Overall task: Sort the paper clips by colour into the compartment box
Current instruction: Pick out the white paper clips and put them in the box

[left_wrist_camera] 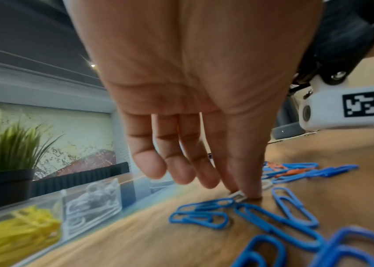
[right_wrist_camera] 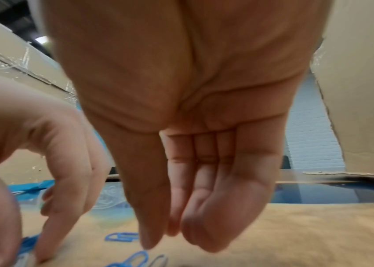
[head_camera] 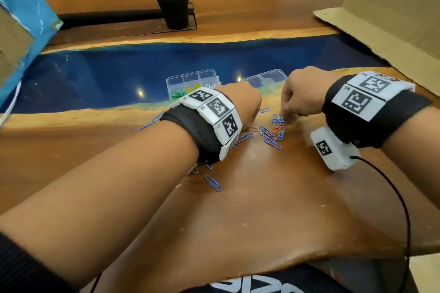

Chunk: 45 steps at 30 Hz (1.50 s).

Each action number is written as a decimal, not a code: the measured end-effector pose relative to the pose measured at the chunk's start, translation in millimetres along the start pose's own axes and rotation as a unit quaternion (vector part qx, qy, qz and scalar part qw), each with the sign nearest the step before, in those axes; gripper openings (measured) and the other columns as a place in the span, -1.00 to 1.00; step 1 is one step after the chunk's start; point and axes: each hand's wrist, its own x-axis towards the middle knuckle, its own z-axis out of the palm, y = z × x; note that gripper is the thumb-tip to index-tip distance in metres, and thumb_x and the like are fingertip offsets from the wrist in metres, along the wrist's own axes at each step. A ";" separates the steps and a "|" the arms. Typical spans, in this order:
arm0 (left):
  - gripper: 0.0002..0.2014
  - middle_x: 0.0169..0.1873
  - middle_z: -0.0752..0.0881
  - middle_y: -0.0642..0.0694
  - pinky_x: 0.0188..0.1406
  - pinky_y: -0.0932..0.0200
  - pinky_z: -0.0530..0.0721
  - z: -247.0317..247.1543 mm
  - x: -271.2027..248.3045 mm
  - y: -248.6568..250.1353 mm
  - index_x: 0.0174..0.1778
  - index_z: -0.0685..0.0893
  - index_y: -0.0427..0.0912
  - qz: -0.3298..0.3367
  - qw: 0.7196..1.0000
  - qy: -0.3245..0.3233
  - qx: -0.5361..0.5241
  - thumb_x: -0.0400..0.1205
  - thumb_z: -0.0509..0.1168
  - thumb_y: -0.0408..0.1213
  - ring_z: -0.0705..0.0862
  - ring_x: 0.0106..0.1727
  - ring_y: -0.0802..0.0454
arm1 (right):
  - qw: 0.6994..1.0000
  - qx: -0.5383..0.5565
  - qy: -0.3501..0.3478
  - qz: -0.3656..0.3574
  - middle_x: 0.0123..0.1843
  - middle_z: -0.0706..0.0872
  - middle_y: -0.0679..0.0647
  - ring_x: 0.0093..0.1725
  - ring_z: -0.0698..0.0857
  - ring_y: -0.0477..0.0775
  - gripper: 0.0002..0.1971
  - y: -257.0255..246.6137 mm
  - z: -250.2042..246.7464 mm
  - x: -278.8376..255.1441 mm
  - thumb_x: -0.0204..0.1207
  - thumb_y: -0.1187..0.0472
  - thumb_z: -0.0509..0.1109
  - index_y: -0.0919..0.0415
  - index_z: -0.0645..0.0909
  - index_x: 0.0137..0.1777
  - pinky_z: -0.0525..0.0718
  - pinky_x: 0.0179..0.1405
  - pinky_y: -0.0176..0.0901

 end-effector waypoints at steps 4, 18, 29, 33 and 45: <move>-0.84 -0.20 0.62 -0.12 -0.27 0.09 0.51 1.6 1.0 2.1 -0.09 0.75 -0.17 -0.010 1.000 -0.004 0.007 0.54 0.27 -0.33 0.72 -0.03 -0.24 | 1.000 -0.006 0.000 0.016 -0.50 0.60 0.01 -0.22 0.69 0.12 -0.75 0.2 3.5 3.5 0.34 -0.02 0.54 0.20 0.77 -0.24 0.69 -0.13 -0.10; -0.85 -0.50 0.58 0.07 -0.46 0.30 0.45 -6.2 -9.5 -18.7 -0.42 0.56 -0.05 -0.034 0.991 0.021 -0.128 0.43 0.38 -0.23 0.53 -0.40 0.12 | 0.999 0.029 -0.004 0.020 -0.37 0.77 0.10 -0.22 0.75 0.13 -0.73 -3.3 7.8 8.4 0.38 0.02 0.50 0.25 0.81 -0.20 0.74 -0.06 -0.03; -0.85 -0.39 0.71 0.01 -0.25 0.21 0.65 -14.1 -21.4 -70.4 -0.11 0.67 0.00 -0.150 0.939 0.086 -0.299 0.57 0.23 -0.32 0.71 -0.39 0.04 | 1.000 -0.012 -0.016 -0.012 -0.16 0.83 0.13 -0.05 0.77 0.16 -0.76 -14.6 8.4 4.6 0.34 0.07 0.49 0.24 0.79 -0.14 0.72 -0.08 -0.09; -0.83 -0.40 0.68 0.04 -0.35 0.23 0.63 -19.3 -22.3 -86.3 -0.12 0.68 0.04 -0.167 0.937 0.111 -0.284 0.57 0.27 -0.35 0.71 -0.36 0.02 | 0.999 -0.013 -0.049 -0.008 -0.14 0.83 0.15 -0.07 0.77 0.18 -0.73 -18.2 9.7 5.7 0.32 0.06 0.46 0.25 0.77 -0.12 0.71 -0.13 -0.08; -0.88 -0.39 0.70 0.08 -0.29 0.19 0.56 -25.1 -31.4 -98.3 -0.29 0.52 0.02 -0.139 0.965 0.052 -0.218 0.53 0.22 -0.29 0.61 -0.34 0.07 | 0.979 0.187 -0.043 -0.073 -0.34 0.78 0.04 -0.28 0.78 0.11 -0.86 -40.4 3.4 9.9 0.45 0.18 0.35 0.14 0.46 -0.28 0.76 -0.22 -0.11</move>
